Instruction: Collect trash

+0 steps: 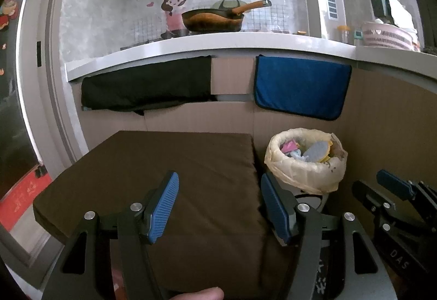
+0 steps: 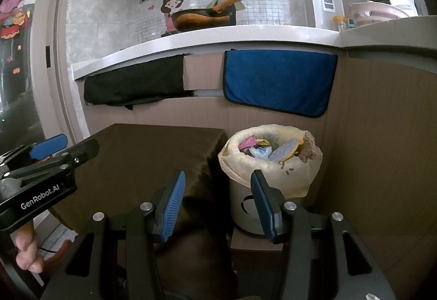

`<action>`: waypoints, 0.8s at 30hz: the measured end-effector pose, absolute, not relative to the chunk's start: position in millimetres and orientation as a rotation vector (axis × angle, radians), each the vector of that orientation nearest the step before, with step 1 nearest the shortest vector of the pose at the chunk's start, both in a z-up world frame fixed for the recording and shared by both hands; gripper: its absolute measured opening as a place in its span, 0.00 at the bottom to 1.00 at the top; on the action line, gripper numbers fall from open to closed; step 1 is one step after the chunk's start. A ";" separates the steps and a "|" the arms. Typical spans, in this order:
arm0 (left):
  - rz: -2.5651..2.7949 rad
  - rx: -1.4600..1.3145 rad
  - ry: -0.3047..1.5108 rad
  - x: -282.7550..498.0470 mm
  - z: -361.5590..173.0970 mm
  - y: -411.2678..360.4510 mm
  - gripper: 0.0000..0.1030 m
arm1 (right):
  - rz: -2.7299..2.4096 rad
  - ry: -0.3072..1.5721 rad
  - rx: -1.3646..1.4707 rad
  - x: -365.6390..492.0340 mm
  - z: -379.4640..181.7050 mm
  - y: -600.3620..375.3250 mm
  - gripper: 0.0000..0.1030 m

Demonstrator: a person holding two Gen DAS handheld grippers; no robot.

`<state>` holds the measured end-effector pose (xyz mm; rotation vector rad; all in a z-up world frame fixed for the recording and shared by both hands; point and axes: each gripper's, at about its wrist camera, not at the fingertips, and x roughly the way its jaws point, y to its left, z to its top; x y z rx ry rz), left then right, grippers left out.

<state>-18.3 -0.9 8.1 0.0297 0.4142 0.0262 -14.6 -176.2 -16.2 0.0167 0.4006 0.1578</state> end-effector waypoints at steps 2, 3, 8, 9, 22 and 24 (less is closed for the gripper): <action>0.027 0.030 0.415 -18.1 8.4 -0.9 0.62 | 0.157 0.400 0.015 -14.1 -16.2 -176.7 0.46; 0.027 0.030 0.415 -18.0 8.4 -0.6 0.62 | 0.158 0.402 0.015 -13.8 -16.3 -177.1 0.46; 0.028 0.030 0.413 -18.4 8.6 -2.6 0.62 | 0.151 0.404 0.019 -16.3 -16.5 -177.3 0.46; 0.030 0.031 0.414 -18.5 8.6 -3.1 0.62 | 0.147 0.403 0.019 -17.1 -16.0 -176.1 0.46; 0.034 0.029 0.415 -18.5 9.5 -6.7 0.62 | 0.138 0.407 0.026 -16.2 -16.5 -178.2 0.46; 0.032 0.029 0.414 -18.4 9.5 -5.9 0.62 | 0.137 0.408 0.026 -15.7 -16.5 -178.6 0.46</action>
